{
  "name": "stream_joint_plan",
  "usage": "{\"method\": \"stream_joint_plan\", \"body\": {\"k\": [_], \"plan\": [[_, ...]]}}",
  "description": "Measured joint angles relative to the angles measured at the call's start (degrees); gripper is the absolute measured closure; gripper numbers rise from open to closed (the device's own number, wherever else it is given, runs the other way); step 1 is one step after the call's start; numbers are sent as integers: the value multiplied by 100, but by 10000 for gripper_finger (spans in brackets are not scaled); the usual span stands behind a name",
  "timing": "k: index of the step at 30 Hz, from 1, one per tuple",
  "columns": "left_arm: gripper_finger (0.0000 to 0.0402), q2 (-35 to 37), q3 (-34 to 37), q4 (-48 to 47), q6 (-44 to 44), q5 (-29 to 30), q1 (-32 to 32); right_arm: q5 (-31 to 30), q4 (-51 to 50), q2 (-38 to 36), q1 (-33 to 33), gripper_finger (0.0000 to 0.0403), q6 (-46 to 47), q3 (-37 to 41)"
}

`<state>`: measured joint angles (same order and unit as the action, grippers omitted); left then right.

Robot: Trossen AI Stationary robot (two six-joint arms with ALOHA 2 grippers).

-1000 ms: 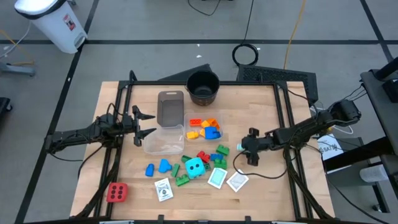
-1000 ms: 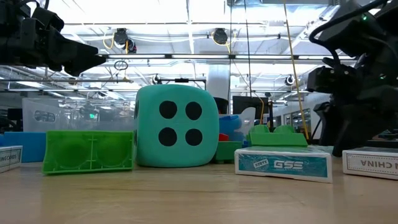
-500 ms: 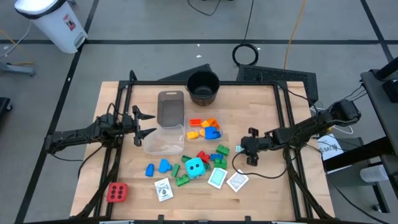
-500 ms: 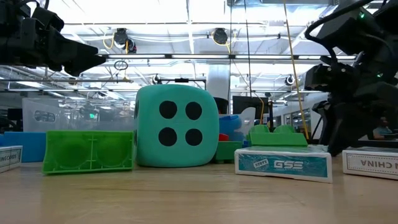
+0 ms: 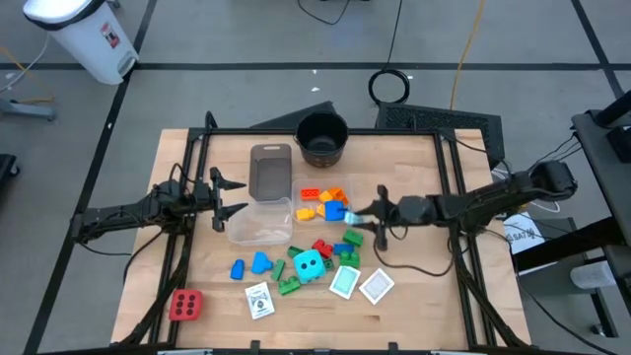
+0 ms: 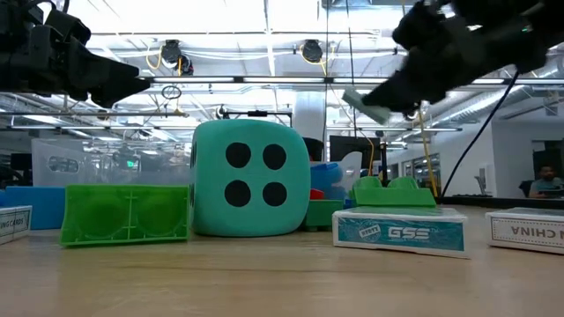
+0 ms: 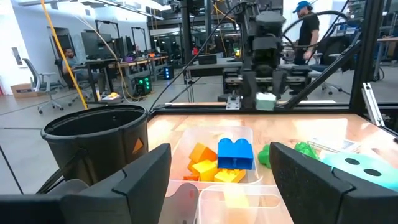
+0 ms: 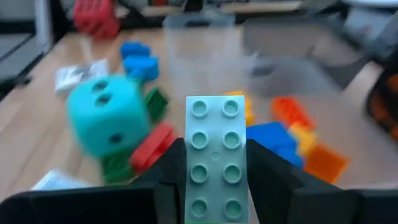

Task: Pick & Place Toys
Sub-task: Put the light blue game piece into the right transparent bin

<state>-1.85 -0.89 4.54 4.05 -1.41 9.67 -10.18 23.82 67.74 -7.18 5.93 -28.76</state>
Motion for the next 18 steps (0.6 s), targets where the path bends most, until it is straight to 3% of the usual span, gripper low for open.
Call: {"method": "stream_joint_plan", "body": {"k": [13, 18], "plan": [[128, -1, 1, 0, 0, 0, 0, 1464, 1277, 1076, 1558, 295, -92, -6], [128, -2, 1, 0, 0, 0, 0, 1465, 1675, 1364, 1705, 269, -385, -6]]}}
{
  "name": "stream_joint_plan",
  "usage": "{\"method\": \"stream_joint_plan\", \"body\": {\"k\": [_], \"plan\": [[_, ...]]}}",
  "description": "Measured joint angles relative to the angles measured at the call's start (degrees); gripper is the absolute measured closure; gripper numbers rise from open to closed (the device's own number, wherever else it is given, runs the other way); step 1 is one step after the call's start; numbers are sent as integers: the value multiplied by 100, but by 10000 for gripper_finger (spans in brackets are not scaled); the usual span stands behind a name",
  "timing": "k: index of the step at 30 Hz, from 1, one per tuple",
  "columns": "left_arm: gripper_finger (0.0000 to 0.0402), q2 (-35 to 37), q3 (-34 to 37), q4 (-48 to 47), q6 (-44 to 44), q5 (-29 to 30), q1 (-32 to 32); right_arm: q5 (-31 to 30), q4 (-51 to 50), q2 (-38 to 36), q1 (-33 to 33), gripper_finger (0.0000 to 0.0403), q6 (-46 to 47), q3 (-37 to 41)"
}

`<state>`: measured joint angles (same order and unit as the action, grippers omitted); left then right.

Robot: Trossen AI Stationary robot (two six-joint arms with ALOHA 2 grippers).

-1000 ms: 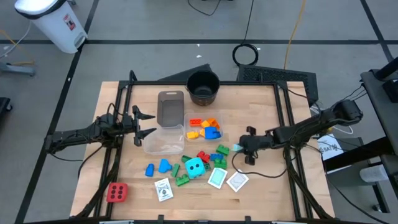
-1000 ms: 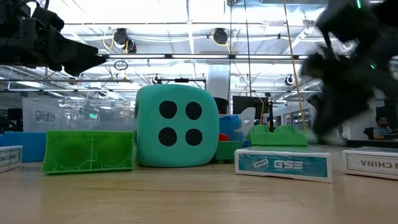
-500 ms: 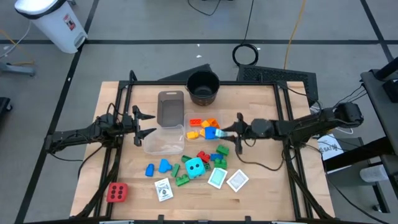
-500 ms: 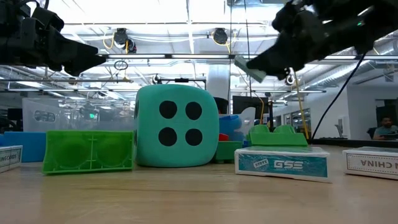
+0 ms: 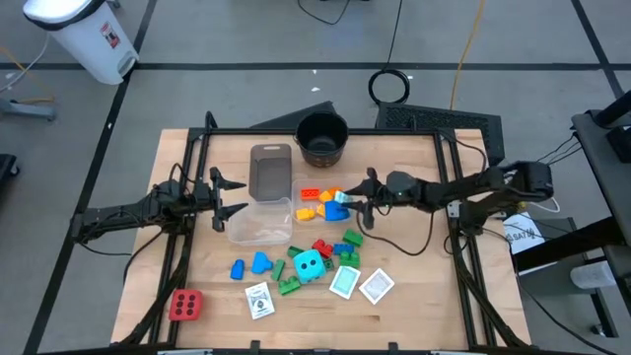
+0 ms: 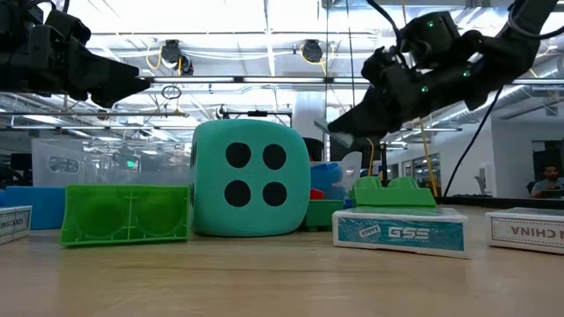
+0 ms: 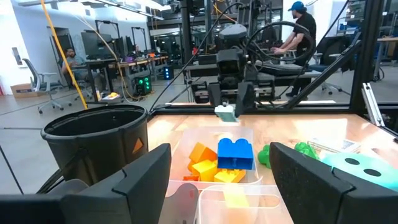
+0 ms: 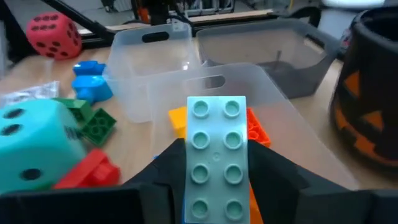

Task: Pick & Place Toys
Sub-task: Put the light blue game piece into the right transparent bin, then put the blue game piece into the right transparent bin

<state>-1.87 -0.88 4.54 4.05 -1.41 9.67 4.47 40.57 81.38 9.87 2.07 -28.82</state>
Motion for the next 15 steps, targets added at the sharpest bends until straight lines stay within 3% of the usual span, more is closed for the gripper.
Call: {"method": "stream_joint_plan", "body": {"k": [9, 15], "plan": [[128, 0, 0, 0, -2, 0, 0, -166, 239, 139, -2, 176, -436, -4], [128, 0, -1, 0, -2, 1, -1, -144, -369, -586, -152, 121, -434, -4]]}}
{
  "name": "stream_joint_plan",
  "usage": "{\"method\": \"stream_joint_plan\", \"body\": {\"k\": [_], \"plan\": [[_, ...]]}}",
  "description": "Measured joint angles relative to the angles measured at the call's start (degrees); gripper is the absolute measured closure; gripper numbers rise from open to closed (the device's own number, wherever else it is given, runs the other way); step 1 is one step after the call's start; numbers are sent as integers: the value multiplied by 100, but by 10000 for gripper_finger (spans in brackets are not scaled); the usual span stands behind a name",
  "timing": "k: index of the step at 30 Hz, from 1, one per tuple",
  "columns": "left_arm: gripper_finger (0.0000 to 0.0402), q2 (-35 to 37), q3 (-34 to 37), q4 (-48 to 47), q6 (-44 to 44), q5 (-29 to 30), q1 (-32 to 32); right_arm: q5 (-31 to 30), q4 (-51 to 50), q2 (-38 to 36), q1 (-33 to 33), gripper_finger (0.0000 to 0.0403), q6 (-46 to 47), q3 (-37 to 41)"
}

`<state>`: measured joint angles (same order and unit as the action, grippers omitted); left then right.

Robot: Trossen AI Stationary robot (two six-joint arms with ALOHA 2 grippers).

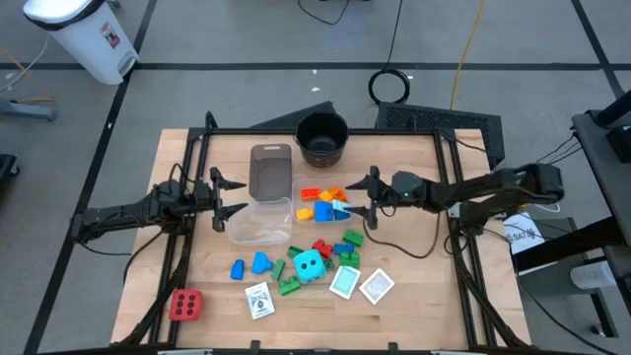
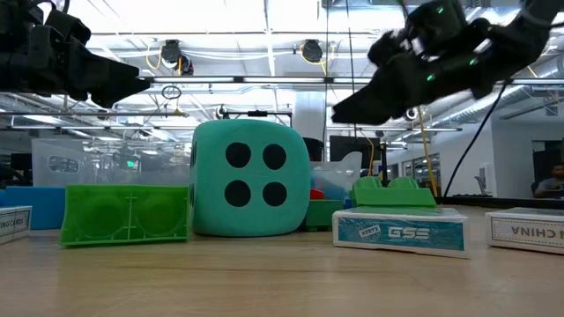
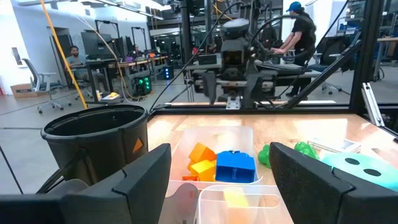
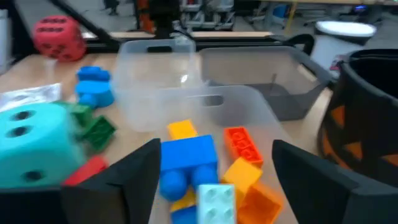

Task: Pick & Place Toys
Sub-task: Put the blue game piece into the right transparent bin

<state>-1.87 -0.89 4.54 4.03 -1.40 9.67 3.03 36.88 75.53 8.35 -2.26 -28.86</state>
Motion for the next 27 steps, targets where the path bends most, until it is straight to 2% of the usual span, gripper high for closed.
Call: {"method": "stream_joint_plan", "body": {"k": [5, 12, 19, 27], "plan": [[128, 1, 0, 0, 1, 0, -2, -54, -1439, -1049, -378, 109, 75, 0], [128, 1, 0, 0, 0, 1, -1, -580, -3778, -2786, -691, 127, 656, 0], [128, 2, 0, 0, 0, 1, 0, -582, -4650, -4258, -696, 137, 925, 0], [128, 0, 0, 0, 1, 0, 0, -779, -5661, -5349, -696, 131, 850, 0]]}}
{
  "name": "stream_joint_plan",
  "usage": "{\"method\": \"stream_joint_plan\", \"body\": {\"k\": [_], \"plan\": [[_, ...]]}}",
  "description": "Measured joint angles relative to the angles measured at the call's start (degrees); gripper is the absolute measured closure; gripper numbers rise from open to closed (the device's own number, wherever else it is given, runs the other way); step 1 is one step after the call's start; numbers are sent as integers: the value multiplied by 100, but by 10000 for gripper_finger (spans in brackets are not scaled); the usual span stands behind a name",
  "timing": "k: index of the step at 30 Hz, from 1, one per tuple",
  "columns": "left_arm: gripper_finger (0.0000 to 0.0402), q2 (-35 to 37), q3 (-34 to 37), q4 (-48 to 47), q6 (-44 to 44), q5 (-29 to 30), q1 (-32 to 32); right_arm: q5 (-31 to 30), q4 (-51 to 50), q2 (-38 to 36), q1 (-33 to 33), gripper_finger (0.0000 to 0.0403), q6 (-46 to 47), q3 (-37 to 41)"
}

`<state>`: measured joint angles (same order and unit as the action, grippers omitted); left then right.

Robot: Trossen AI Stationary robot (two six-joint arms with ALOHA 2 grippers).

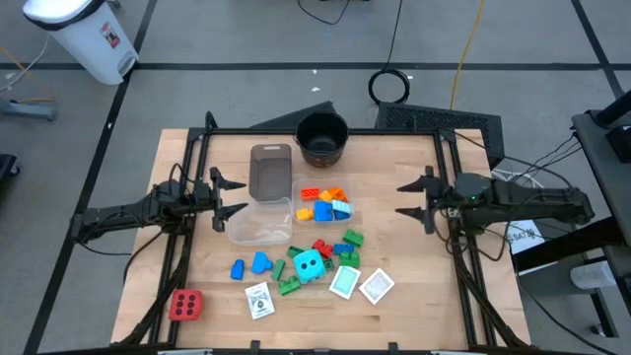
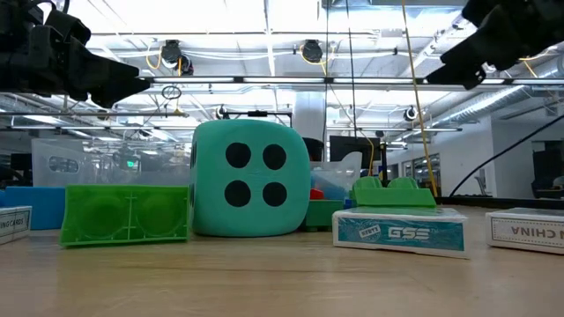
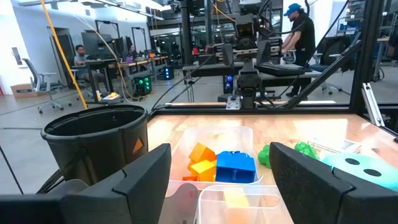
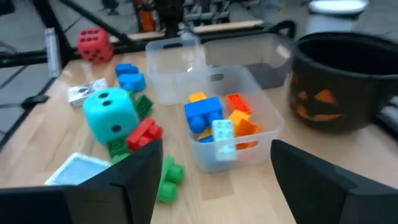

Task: Pick & Place Toys
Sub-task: Put the blue game piece into the right transparent bin

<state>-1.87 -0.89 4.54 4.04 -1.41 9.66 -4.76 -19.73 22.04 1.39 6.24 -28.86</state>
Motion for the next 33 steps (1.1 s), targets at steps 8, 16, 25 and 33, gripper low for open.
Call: {"method": "stream_joint_plan", "body": {"k": [8, 16, 25, 33], "plan": [[128, 1, 1, 0, -1, 2, 0, -119, -229, -740, 0, 135, -178, 166], [128, 0, 1, 0, 1, 2, 0, -123, 195, -1673, 0, 132, -262, 909], [128, 1, 2, 52, -1, 2, -1, -606, 1536, -2176, 2, 133, -122, 1953], [128, 0, 0, 512, -10, 0, -1, -1109, 3098, -2155, 2, 133, -427, 2652]]}}
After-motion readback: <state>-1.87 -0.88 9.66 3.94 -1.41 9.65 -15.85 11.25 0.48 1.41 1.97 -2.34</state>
